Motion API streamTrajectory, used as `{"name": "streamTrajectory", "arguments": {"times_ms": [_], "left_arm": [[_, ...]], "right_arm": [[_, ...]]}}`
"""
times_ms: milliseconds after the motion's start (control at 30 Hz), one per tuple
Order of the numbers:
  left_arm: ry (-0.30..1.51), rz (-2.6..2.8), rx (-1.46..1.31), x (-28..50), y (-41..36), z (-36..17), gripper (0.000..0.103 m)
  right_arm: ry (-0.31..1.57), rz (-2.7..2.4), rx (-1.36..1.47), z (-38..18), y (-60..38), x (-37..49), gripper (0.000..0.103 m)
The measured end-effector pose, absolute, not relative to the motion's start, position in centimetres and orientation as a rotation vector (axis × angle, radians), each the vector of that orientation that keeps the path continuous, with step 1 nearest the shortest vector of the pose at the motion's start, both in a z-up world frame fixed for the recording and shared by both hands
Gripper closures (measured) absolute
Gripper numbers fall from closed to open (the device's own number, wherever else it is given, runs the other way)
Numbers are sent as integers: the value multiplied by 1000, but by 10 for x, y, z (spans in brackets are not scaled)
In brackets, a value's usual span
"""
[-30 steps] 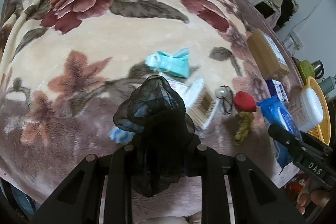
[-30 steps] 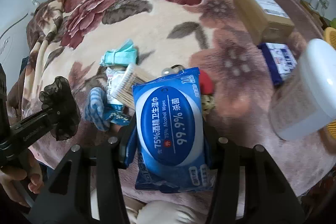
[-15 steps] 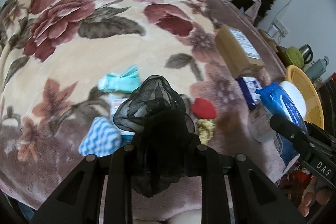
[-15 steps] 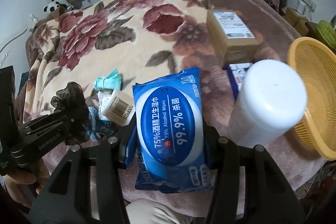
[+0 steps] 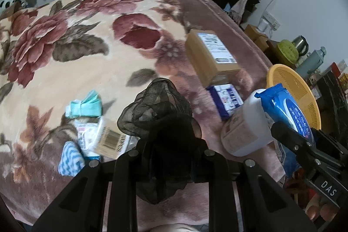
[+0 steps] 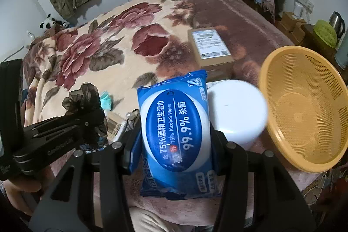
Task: Organize soft objects
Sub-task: 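Carry the scrunchie and wipes pack with both tools over the orange basket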
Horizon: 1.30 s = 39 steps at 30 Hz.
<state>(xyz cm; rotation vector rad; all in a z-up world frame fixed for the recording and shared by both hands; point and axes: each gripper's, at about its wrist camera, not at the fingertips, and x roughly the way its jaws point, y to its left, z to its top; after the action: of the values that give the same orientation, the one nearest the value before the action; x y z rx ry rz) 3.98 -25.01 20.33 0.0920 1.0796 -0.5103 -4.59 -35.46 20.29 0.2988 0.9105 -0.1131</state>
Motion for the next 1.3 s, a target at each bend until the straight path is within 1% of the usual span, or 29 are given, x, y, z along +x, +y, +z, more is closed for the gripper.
{"name": "streamTrajectory", "arguments": {"times_ms": [800, 1300], "left_arm": [[1052, -703, 193, 8, -372, 235, 79], [1070, -821, 248, -11, -452, 229, 79]], "right_arm": [[864, -256, 362, 221, -441, -77, 52], [851, -379, 438, 220, -505, -97, 52]]}}
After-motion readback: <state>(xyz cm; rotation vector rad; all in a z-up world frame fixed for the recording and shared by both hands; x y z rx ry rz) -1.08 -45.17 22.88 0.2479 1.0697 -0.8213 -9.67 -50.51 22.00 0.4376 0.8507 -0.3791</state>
